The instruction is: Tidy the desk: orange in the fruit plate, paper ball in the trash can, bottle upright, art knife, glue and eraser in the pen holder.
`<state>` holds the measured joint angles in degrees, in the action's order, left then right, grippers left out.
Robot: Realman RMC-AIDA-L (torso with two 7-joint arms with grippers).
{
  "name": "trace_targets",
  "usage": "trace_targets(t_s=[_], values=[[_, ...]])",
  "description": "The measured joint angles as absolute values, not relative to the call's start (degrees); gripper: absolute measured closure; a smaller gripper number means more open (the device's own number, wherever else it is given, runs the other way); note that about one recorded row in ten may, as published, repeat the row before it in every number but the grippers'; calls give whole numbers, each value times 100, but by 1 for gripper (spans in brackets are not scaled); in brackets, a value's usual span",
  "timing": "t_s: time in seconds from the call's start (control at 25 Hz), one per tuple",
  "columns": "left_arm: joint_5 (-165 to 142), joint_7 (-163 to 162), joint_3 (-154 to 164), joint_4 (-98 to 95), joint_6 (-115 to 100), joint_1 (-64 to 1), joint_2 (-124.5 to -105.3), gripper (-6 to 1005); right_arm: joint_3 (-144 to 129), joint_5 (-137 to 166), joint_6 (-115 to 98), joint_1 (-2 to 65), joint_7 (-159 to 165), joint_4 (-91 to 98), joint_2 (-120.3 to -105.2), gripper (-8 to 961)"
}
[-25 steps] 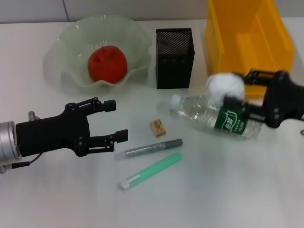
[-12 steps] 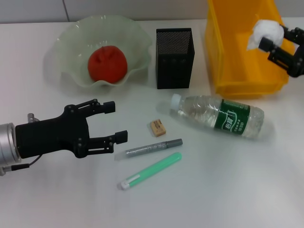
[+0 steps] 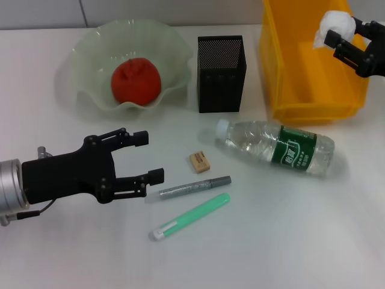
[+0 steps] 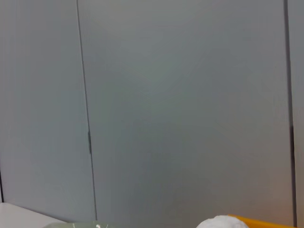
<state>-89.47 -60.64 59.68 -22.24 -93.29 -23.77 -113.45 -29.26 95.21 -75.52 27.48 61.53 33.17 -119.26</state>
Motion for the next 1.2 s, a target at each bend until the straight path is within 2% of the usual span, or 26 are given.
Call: trace_targets(t_s=[0.24, 0.48, 0.68, 0.76, 0.88, 1.12, 1.2], values=[[-8947, -6069, 5968, -2233, -9341, -2364, -11351, 154, -2921, 9509, -7452, 2780, 6167, 3329, -11928, 405], [-8947, -6086, 5968, -2233, -9344, -2372, -11355, 155, -2917, 9012, -7384, 2752, 6100, 3268, -11920, 210], [-8947, -6060, 5962, -2233, -9353, -2382, -11356, 155, -2946, 8761, -7792, 2674, 6095, 3255, -11906, 126], [-8953, -6045, 5960, -2233, -9382, -2397, -11356, 156, -2965, 8760, -8281, 2582, 6125, 3253, -11886, 127], [-8982, -6035, 5963, -2233, -9423, -2415, -11363, 156, -2975, 8781, -9054, 2420, 6197, 3254, -11807, 127], [-8992, -6031, 6001, -2232, -9444, -2423, -11365, 157, -3062, 9482, -10389, 2203, 6283, 3263, -11541, 127], [-8992, -6030, 6009, -2232, -9446, -2424, -11365, 157, -3062, 9636, -10480, 2202, 6284, 3278, -11528, 127]])
